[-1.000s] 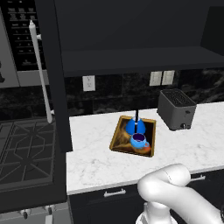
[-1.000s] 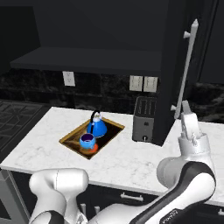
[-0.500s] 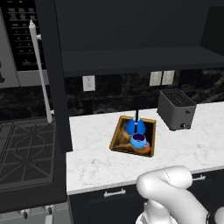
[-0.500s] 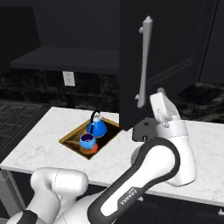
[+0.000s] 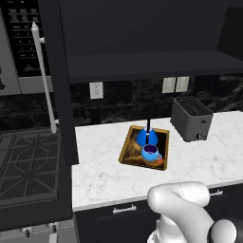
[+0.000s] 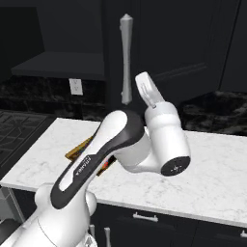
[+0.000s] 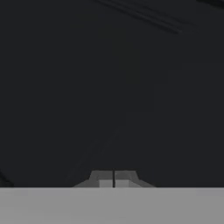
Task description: Pick the kettle from the counter and place it on the tray. Then pick the mug from the cabinet and place it on the tray. Then close the cabinet doors.
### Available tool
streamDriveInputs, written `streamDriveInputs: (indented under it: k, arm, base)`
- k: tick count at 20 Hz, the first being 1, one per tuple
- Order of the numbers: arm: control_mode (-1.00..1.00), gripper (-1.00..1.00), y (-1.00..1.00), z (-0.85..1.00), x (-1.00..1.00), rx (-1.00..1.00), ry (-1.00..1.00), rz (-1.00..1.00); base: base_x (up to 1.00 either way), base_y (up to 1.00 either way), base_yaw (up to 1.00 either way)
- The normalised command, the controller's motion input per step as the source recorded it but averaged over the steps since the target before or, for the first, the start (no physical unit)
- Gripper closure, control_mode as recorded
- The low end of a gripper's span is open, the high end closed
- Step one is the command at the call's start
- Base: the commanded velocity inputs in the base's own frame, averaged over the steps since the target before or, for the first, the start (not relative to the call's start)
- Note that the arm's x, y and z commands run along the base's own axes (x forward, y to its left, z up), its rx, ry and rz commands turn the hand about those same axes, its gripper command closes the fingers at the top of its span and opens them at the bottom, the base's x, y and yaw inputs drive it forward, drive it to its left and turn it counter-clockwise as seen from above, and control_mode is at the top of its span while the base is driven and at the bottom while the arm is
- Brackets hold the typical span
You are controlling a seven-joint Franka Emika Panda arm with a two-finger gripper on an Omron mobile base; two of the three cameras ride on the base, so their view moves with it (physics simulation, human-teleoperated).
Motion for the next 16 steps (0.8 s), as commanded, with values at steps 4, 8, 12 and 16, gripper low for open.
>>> streamDriveInputs:
  k: [4, 8, 12, 16]
  arm:
    - [-1.0, 1.0, 0.67, -0.01, 0.64, -0.02, 0.34, 0.02]
    - [-1.0, 1.0, 0.74, -0.1, 0.9, 0.0, 0.1, 0.0]
    - [-1.0, 1.0, 0.71, -0.09, 0.75, 0.06, -0.02, 0.0]
    - [-1.0, 1.0, 0.81, 0.0, 0.76, 0.03, 0.0, -0.03]
  base:
    - [0.0, 0.0, 0.0]
    - [0.0, 0.0, 0.0]
    - [0.0, 0.0, 0.0]
    - [0.0, 0.0, 0.0]
